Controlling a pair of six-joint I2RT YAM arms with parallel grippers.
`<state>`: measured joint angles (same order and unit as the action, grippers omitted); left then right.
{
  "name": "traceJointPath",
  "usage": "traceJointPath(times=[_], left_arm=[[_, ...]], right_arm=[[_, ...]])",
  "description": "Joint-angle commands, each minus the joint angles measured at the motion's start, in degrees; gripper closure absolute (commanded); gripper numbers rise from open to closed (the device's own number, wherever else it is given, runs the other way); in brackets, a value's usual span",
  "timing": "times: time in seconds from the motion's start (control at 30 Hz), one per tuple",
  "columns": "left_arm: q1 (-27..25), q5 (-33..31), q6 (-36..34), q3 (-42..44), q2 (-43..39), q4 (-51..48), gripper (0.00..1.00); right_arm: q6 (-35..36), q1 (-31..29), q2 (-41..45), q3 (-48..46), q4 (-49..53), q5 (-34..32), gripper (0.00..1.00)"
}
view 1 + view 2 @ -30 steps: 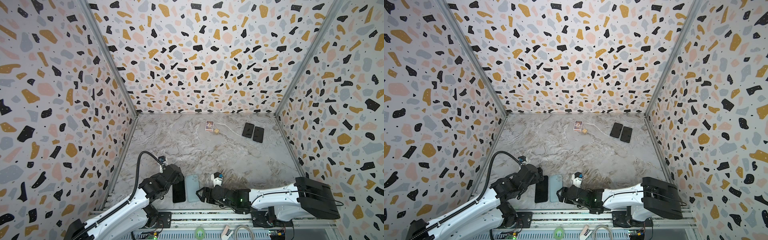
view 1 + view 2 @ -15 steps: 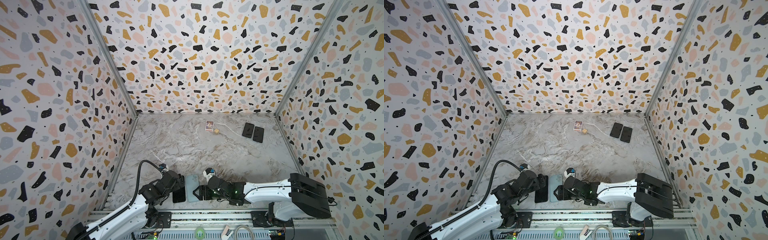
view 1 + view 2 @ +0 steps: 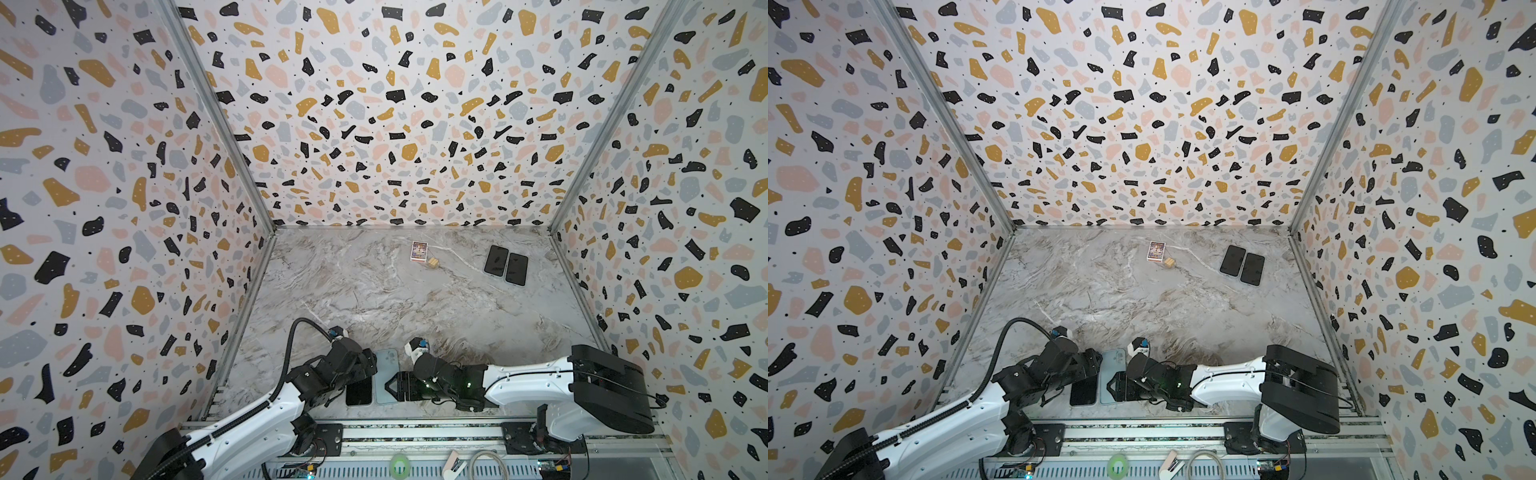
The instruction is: Take the phone out of the phone case
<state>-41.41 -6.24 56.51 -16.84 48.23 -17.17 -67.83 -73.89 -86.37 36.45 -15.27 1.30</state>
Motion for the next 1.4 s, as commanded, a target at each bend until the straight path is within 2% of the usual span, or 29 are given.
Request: traceJointPath(times=[0.0, 0.47, 0.57, 0.83, 1.1, 1.37], left_arm=[[0.19, 1.83, -1.73, 0.05, 1.36, 3.5, 0.0], [0.19, 3.6, -1.53, -0.49, 2.93, 6.99, 0.0], [0.19, 1.23, -1.97, -1.73, 1.94, 3.98, 0.0], [0.28, -11.01, -1.96, -8.41, -5.33, -6.23, 0.01], [0.36, -16.97, -3.07, -15.23, -8.29, -11.99, 0.0], [0.37, -19.52, -3.4, -18.85, -11.0, -15.39, 0.0]], right_arm=[[-0.63, 0.24, -0.14, -0.34, -0.89, -0.16, 0.27], [-2.54, 0.23, -0.49, -2.32, -3.63, -0.07, 0.28], [-2.48, -0.01, 0.43, -2.34, -2.84, -0.71, 0.28], [-2.92, -0.71, -1.71, -2.04, -2.68, -1.1, 0.29], [-2.22, -0.73, -4.4, -0.06, -3.39, -1.22, 0.29], [-1.34, -0.39, -5.08, 0.79, -4.41, -1.09, 0.29]])
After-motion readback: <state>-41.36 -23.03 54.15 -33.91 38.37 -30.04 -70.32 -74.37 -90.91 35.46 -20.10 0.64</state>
